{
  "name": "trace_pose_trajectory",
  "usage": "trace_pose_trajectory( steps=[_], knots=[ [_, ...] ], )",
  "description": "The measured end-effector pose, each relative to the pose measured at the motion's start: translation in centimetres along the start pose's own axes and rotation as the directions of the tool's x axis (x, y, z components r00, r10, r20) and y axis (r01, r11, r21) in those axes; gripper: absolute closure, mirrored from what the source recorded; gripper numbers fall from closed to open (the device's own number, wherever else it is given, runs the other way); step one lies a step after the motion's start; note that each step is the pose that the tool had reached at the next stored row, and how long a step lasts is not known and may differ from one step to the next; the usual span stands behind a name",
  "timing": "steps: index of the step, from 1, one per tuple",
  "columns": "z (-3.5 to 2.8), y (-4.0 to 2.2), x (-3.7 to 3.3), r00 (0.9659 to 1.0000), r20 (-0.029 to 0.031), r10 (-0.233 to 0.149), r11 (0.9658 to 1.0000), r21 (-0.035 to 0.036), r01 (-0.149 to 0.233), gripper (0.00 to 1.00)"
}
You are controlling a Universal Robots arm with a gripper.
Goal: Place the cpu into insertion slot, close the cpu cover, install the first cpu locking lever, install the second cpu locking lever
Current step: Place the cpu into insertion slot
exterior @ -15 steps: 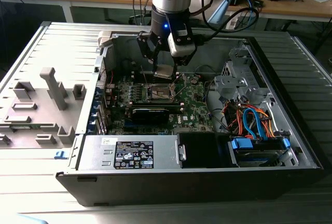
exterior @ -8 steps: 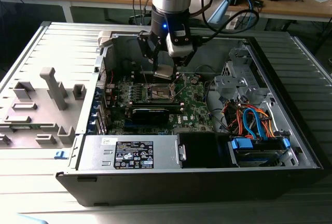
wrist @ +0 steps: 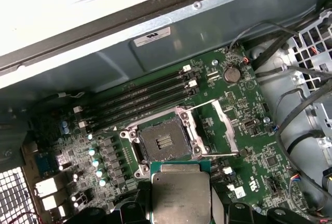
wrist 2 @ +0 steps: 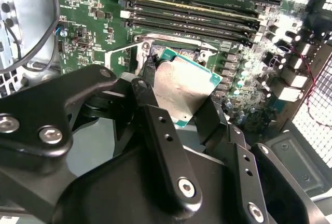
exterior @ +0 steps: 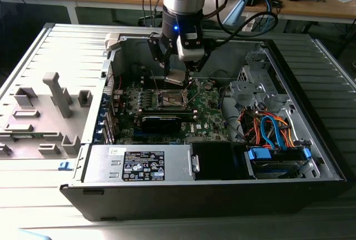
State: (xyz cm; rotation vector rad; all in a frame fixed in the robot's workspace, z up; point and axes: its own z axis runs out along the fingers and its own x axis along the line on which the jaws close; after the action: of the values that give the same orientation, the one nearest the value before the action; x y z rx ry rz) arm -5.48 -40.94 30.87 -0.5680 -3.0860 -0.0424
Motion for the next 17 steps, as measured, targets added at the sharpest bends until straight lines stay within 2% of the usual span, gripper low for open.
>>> trace_pose_trajectory(
  steps=[5,8,17],
  knots=[
    [0.03,0.0,0.0,0.9996,0.0008,0.029,0.9996,-0.0002,-0.029,0.45],
    [0.05,0.0,0.0,0.9983,0.0015,0.058,0.9983,-0.0004,-0.058,0.45],
    [0.08,0.0,0.0,0.9939,0.0029,0.11,0.9939,-0.0009,-0.11,0.45]
  ],
)
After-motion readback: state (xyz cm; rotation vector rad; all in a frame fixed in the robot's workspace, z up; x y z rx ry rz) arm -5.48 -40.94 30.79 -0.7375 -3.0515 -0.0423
